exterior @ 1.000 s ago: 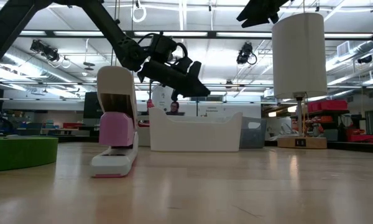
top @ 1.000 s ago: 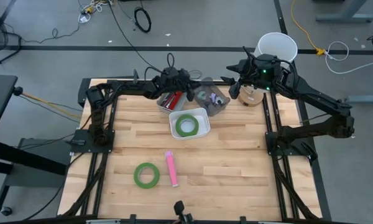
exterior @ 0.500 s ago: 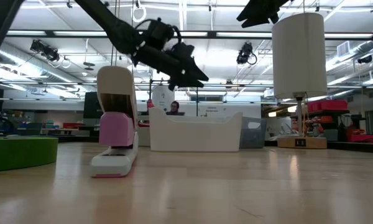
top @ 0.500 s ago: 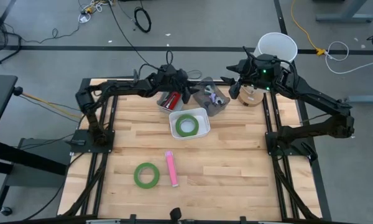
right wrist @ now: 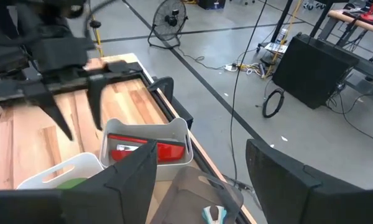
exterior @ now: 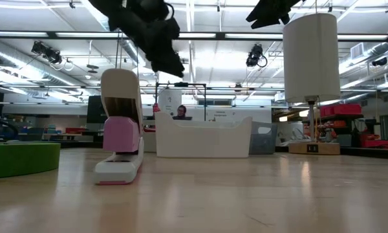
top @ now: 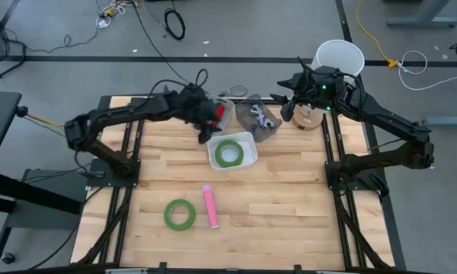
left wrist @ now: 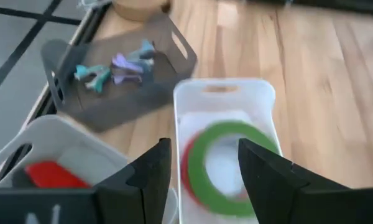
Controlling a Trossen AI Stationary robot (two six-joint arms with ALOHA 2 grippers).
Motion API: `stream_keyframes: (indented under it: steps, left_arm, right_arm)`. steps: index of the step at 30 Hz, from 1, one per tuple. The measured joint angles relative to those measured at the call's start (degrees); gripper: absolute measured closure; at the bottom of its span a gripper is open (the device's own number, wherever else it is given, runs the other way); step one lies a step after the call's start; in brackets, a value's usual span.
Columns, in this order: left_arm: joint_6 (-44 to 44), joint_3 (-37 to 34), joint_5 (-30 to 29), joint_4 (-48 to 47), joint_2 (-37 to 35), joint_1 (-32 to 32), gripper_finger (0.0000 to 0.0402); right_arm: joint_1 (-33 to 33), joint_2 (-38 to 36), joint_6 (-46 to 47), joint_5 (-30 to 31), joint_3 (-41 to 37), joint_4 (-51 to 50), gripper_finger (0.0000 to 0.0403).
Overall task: Pick and place Stapler, Stapler remover, tape
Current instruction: Put the pink stapler into the gray bin
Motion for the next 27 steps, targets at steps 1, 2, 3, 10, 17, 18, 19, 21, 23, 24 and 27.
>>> stream_keyframes:
  steps: [1, 2, 3, 10, 17, 18, 19, 21, 23, 24, 27]
  left_arm:
    - [0.7, 0.0, -0.7, -1.6, -0.8, -0.5, 0.0210]
    - [1.2, 0.0, -1.4, -2.9, -1.7, -1.1, 0.0209]
    - [1.4, 0.0, -1.8, -4.7, -2.5, -1.5, 0.0208]
    - [1.0, 0.0, -0.1, -12.3, -5.0, -5.9, 0.0204]
    - [3.4, 0.0, -1.0, -15.4, -4.8, -12.2, 0.0170]
    - [4.1, 0.0, -1.6, -15.6, -4.8, -13.0, 0.0164]
    - [4.8, 0.0, -1.7, -15.8, -4.8, -13.7, 0.0157]
    - [5.8, 0.0, -1.8, -16.2, -4.8, -14.9, 0.0144]
    - [5.8, 0.0, -1.7, -17.2, -4.8, -15.9, 0.0133]
    - [6.0, 0.0, -1.3, -17.9, -4.8, -16.3, 0.0129]
    - [6.8, 0.0, -0.6, -20.0, -4.8, -17.5, 0.0123]
  right_arm:
    - [0.0, 0.0, 0.0, 0.0, 0.0, 0.0, 0.0158]
    - [0.0, 0.0, 0.0, 0.0, 0.0, 0.0, 0.0158]
    - [0.0, 0.0, 0.0, 0.0, 0.0, 0.0, 0.0158]
    - [0.0, 0.0, 0.0, 0.0, 0.0, -0.4, 0.0158]
    - [0.0, 0.0, 0.0, 0.0, 0.0, -0.4, 0.0158]
    - [0.0, 0.0, 0.0, 0.0, 0.0, -0.4, 0.0158]
    - [0.0, 0.0, 0.0, 0.0, 0.0, -0.4, 0.0158]
    - [0.0, 0.0, 0.0, 0.0, 0.0, -0.4, 0.0158]
    - [0.0, 0.0, 0.0, 0.0, 0.0, -0.4, 0.0158]
    - [0.0, 0.0, 0.0, 0.0, 0.0, -0.4, 0.0158]
    - [0.0, 0.0, 0.0, 0.0, 0.0, -0.4, 0.0158]
